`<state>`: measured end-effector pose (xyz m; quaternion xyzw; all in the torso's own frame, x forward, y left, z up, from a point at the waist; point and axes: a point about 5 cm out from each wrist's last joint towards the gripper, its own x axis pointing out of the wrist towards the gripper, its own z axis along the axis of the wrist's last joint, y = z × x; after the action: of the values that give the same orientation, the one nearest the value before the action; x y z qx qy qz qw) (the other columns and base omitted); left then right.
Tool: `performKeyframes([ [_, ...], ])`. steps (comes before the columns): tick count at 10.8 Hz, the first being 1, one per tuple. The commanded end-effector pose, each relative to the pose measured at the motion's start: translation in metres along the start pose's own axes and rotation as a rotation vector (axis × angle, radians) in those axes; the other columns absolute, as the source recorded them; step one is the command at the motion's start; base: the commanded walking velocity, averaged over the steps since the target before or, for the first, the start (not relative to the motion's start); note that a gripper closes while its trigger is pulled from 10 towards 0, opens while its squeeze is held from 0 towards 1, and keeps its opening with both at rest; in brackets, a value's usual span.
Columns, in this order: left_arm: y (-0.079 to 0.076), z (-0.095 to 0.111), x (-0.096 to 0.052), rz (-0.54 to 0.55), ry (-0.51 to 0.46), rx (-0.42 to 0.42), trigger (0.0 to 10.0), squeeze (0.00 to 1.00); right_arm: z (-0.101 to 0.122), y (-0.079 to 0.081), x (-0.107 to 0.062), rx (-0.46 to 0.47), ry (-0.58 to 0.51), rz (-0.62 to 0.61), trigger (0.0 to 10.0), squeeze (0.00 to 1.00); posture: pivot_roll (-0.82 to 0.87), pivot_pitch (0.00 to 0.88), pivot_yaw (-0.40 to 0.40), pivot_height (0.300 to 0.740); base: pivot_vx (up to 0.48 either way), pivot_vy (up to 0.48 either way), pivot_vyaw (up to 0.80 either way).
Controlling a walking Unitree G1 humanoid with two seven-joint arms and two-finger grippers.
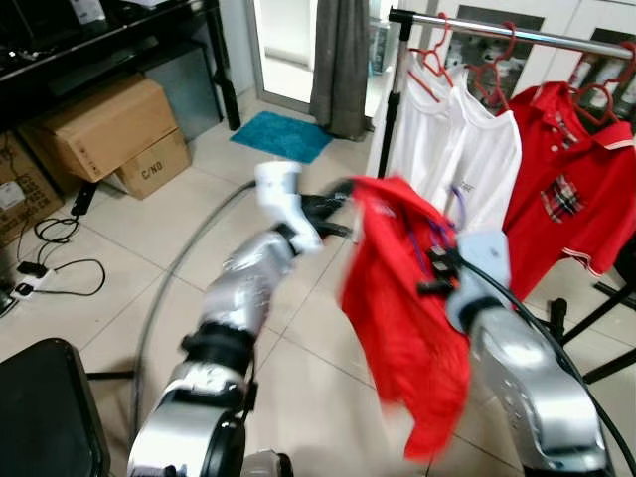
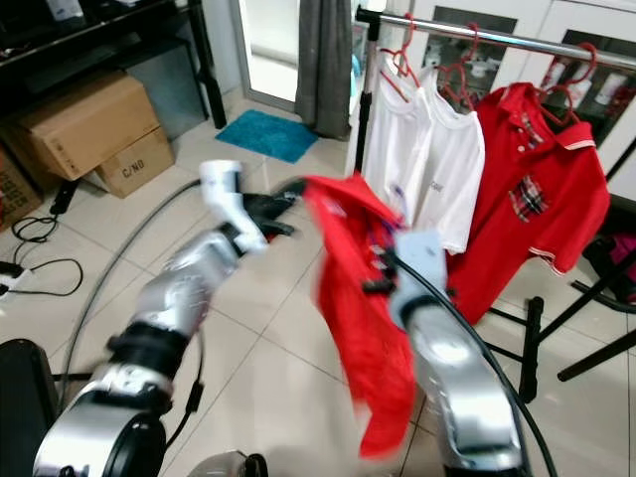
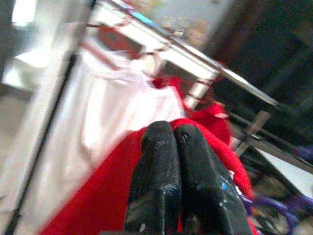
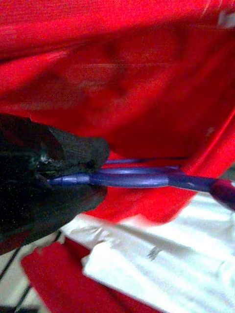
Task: Hang hanger
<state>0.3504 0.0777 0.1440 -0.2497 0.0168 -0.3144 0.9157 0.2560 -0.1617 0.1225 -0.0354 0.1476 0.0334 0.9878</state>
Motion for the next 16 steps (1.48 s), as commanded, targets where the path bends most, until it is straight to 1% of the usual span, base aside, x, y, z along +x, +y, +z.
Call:
performKeyframes([
  [1,0.010,0.012,-0.009,0.088,-0.039,0.041,0.0,0.00,-0.010,-0.016,-0.002,0.056,0.051,-0.079,0.0,0.00,0.04,0.022,0.056,0.740,0.000,0.000,0.00],
  [2,0.010,0.007,-0.016,0.117,-0.002,0.104,0.0,0.00,-0.016,-0.022,-0.005,0.165,0.078,-0.110,0.0,0.00,0.04,0.023,0.052,0.740,0.000,0.000,0.00],
  [3,0.010,0.000,-0.018,0.153,0.038,0.140,0.0,0.00,-0.016,-0.025,-0.006,0.225,0.079,-0.138,0.0,0.00,0.04,0.025,0.050,0.740,0.000,0.000,0.00],
  [4,0.007,-0.009,-0.017,0.157,0.096,0.156,0.0,0.00,-0.014,-0.032,-0.007,0.313,0.052,-0.236,0.0,0.00,0.04,0.026,0.047,0.740,0.000,0.000,0.00],
  [5,-0.005,-0.020,-0.015,0.103,0.166,0.164,0.0,0.00,-0.012,-0.042,-0.009,0.365,0.024,-0.355,0.0,0.00,0.04,0.026,0.047,0.740,0.000,0.000,0.00],
  [6,-0.028,-0.032,-0.011,-0.017,0.230,0.179,0.0,0.00,-0.010,-0.044,-0.008,0.387,0.011,-0.401,0.0,0.00,0.04,0.025,0.047,0.740,0.000,0.000,0.00],
  [7,-0.034,-0.034,-0.009,-0.045,0.235,0.170,0.0,0.00,-0.008,-0.038,-0.006,0.379,0.020,-0.345,0.0,0.00,0.04,0.025,0.047,0.740,0.000,0.000,0.00],
  [8,-0.042,-0.032,-0.002,-0.053,0.217,0.157,0.0,0.00,-0.006,-0.006,-0.002,0.226,0.067,-0.050,0.0,0.00,0.03,0.017,0.062,0.740,0.000,0.000,0.00],
  [9,-0.038,-0.025,0.002,-0.010,0.188,0.164,0.0,0.00,-0.008,0.003,-0.005,0.149,0.085,0.052,0.0,0.00,0.03,0.003,0.067,0.740,0.000,0.000,0.00],
  [10,-0.033,-0.019,0.003,0.023,0.168,0.178,0.0,0.00,-0.008,0.003,-0.007,0.144,0.083,0.078,0.0,0.00,0.03,0.000,0.068,0.740,0.000,0.000,0.00],
  [11,-0.018,-0.004,0.004,0.119,0.124,0.240,0.0,0.00,-0.002,0.006,-0.013,0.120,0.069,0.183,0.0,0.00,0.03,0.000,0.065,0.740,0.000,0.000,0.00],
  [12,-0.003,0.003,0.001,0.216,0.107,0.254,0.0,0.00,0.002,0.004,-0.017,0.133,0.059,0.216,0.0,0.00,0.03,0.000,0.065,0.740,0.000,0.000,0.00],
  [13,0.008,0.009,-0.002,0.282,0.089,0.263,0.0,0.00,0.005,0.000,-0.018,0.174,0.052,0.194,0.0,0.00,0.03,0.000,0.061,0.740,0.000,0.000,0.00],
  [14,0.004,0.008,-0.002,0.230,0.109,0.254,0.0,0.00,-0.004,-0.011,-0.013,0.238,0.096,0.077,0.0,0.00,0.03,0.000,0.051,0.740,0.000,0.000,0.00],
  [15,-0.009,0.003,-0.001,0.144,0.133,0.232,0.0,0.00,-0.010,-0.014,-0.010,0.236,0.126,0.048,0.0,0.00,0.03,0.003,0.046,0.740,0.000,0.000,0.00],
  [16,-0.028,-0.005,0.000,0.041,0.151,0.181,0.0,0.00,-0.012,-0.013,-0.006,0.234,0.136,0.039,0.0,0.00,0.03,0.005,0.044,0.740,0.000,0.000,0.00],
])
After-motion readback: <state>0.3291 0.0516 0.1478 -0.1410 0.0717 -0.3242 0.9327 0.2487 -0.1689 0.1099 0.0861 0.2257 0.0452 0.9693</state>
